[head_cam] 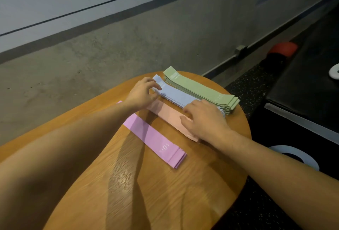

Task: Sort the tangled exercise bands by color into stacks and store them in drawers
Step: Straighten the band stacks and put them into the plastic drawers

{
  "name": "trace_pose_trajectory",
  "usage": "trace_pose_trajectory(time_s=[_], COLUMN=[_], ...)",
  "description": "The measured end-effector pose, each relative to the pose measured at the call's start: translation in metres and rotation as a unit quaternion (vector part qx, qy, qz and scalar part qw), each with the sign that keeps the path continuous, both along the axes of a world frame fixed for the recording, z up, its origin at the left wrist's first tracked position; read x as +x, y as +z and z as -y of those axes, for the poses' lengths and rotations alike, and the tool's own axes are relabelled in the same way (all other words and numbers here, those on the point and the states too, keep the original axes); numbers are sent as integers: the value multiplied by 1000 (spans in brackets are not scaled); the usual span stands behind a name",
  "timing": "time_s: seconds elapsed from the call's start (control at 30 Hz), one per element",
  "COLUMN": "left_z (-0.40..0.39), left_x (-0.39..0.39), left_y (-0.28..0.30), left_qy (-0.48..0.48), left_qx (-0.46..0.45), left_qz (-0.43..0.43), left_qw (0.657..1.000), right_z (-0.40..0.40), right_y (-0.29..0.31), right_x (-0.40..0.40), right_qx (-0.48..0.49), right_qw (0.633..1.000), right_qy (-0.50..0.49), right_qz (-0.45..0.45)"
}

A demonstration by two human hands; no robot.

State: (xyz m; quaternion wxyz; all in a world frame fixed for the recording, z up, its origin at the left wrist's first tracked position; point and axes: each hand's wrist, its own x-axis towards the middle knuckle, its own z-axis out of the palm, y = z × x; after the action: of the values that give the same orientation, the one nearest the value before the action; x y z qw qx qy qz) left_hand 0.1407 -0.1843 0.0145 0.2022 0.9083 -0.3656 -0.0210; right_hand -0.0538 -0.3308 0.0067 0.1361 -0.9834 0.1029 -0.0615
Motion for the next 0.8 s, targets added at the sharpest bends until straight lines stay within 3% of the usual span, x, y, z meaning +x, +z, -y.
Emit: trace_pose_trajectory(time_s=[0.2, 0.37, 0.53, 0.8], left_z=[43, 85, 119, 141], left_x=[6, 28, 53, 76], left_y=[18, 15, 8, 1], left_qy=[-5, -13, 13, 59], left_qx=[-25, 62, 87, 154], left_qz=[-4, -45, -59, -180], left_qw=[1000, 997, 994, 970], right_z=[47, 103, 134, 151], right_y=[19, 18, 1, -34], right_x=[9, 22, 21, 12], right_qx=[23, 132, 189, 280], right_qw=[997, 982, 969, 943], right_qy=[-58, -132, -151, -171], right_qz=[37, 9, -43, -59])
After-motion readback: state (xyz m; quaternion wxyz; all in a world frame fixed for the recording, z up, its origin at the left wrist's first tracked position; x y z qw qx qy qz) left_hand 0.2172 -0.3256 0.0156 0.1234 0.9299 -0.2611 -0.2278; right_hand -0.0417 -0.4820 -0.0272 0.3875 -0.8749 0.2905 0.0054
